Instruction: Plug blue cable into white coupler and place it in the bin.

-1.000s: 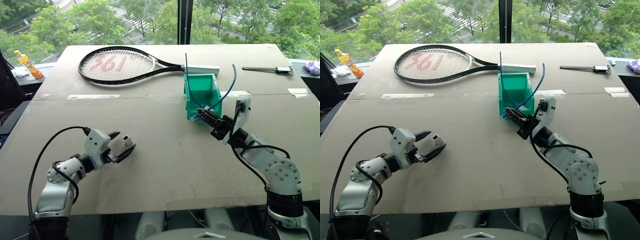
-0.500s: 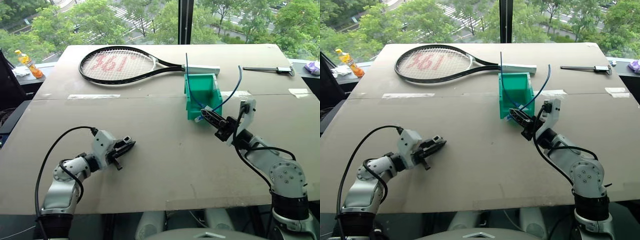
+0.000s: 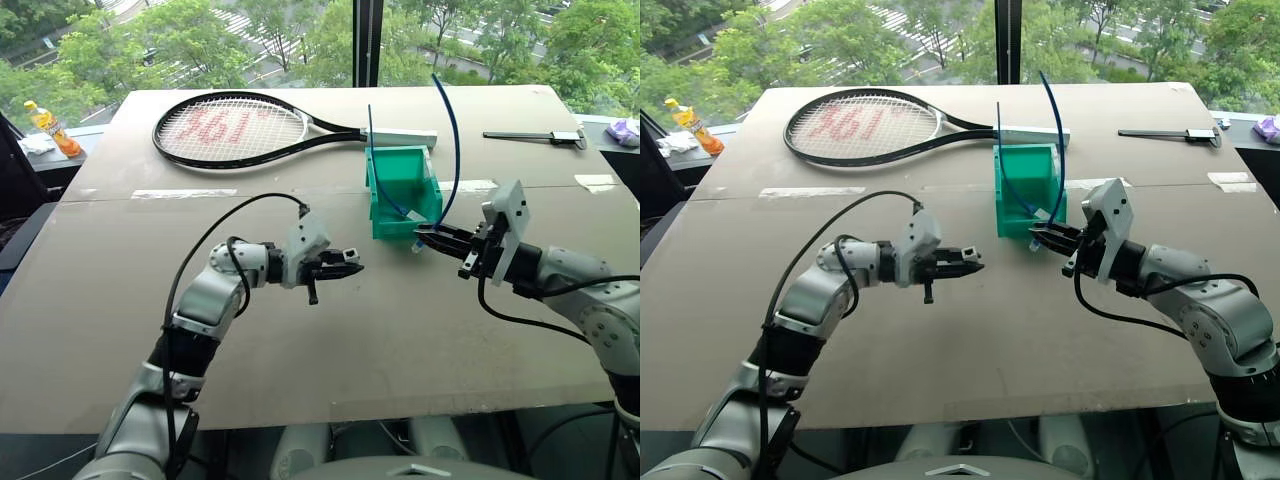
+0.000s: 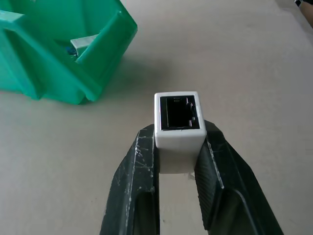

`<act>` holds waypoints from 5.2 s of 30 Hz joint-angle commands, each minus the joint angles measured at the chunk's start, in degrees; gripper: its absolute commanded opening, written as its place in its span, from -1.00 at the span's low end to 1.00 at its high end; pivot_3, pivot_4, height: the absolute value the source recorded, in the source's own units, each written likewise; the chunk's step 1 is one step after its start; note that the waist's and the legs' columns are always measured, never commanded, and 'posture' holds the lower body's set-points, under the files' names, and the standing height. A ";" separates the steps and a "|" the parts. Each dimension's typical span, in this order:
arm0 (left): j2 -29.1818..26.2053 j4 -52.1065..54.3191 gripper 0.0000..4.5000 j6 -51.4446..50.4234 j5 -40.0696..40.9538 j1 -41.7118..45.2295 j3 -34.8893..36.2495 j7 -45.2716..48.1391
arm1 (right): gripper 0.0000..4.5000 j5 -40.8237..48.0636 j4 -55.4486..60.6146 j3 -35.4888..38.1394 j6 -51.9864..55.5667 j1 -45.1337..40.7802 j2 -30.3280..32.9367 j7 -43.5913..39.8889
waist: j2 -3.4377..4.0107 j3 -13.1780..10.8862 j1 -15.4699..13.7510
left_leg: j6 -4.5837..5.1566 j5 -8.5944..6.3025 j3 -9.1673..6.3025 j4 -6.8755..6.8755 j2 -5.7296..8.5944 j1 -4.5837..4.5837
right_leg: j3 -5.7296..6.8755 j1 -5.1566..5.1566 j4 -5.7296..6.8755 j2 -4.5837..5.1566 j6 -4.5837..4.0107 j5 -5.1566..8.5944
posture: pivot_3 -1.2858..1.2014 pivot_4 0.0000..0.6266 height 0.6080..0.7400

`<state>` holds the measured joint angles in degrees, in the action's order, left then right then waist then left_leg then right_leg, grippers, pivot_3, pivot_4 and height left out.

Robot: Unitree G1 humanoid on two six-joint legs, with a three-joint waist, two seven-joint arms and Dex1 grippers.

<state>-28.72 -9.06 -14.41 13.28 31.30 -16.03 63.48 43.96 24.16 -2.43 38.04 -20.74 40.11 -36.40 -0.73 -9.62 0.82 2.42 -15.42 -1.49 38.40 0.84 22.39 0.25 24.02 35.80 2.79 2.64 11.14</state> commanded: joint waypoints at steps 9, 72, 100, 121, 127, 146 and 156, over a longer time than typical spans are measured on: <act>4.24 -15.50 -0.83 16.49 -8.24 4.87 -4.23 3.78 | -1.00 -13.66 -14.11 -11.48 -8.02 -14.09 -4.96 -16.09 | -0.01 0.00 -0.39 | -0.01 0.00 0.01 0.06 0.02 0.22 | -0.05 0.20 0.02 0.08 -0.01 -0.03 | 0.03 -0.52 1.00; 6.07 -17.30 -0.83 20.76 -10.08 3.96 -2.30 4.12 | -1.00 -37.32 -38.81 -21.92 -19.37 -25.29 -12.28 -38.76 | 0.01 0.08 -0.30 | -0.02 0.01 -0.04 0.13 0.13 -0.22 | 0.01 -0.19 0.17 0.20 -0.01 -0.04 | 0.03 -0.52 1.00; 6.19 -17.40 -0.83 20.72 -10.00 4.31 -2.11 3.74 | -1.00 -40.44 -35.31 -23.27 -17.73 -27.30 -14.23 -39.17 | 0.01 0.07 -0.29 | -0.02 0.01 -0.04 0.12 0.13 -0.22 | 0.01 -0.19 0.17 0.21 -0.01 -0.04 | 0.03 -0.52 1.00; 6.58 -18.21 -0.83 21.15 -10.11 4.69 -1.91 3.25 | -1.00 -42.23 -33.31 -23.79 -14.37 -27.69 -12.94 -39.32 | 0.02 0.08 -0.38 | -0.02 0.01 -0.06 0.12 0.16 -0.25 | 0.02 -0.20 0.18 0.23 -0.01 -0.04 | 0.03 -0.52 1.00; 6.66 -18.78 -0.83 21.42 -10.11 5.04 -1.85 3.35 | -1.00 -41.08 -32.86 -22.42 -13.09 -28.39 -13.13 -39.32 | 0.02 0.08 -0.43 | -0.02 0.01 -0.06 0.12 0.16 -0.24 | 0.02 -0.20 0.18 0.24 -0.01 -0.04 | 0.03 -0.52 1.00; 6.93 -19.07 -0.83 21.36 -10.17 5.27 -1.63 3.36 | -1.00 -39.40 -33.23 -20.92 -12.39 -30.25 -14.27 -38.24 | 0.03 0.07 -0.44 | -0.02 0.01 -0.07 0.10 0.19 -0.17 | 0.03 -0.14 0.16 0.26 -0.01 -0.04 | 0.03 -0.52 1.00; 7.12 -18.90 -0.83 21.29 -10.15 5.18 -1.57 3.18 | -1.00 -41.85 -34.83 -23.84 -14.66 -26.13 -13.52 -37.42 | 0.02 0.07 -0.45 | -0.02 0.01 -0.09 0.10 0.20 -0.14 | 0.05 -0.13 0.16 0.27 -0.01 -0.04 | 0.03 -0.52 1.00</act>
<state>-22.02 -28.19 6.57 3.45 35.77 -18.10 67.16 3.89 -9.98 -24.72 24.34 -48.56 25.99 -74.39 -0.70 -9.55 0.37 2.40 -15.41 -1.59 38.50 1.04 22.24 0.31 23.88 35.95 3.06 2.63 11.10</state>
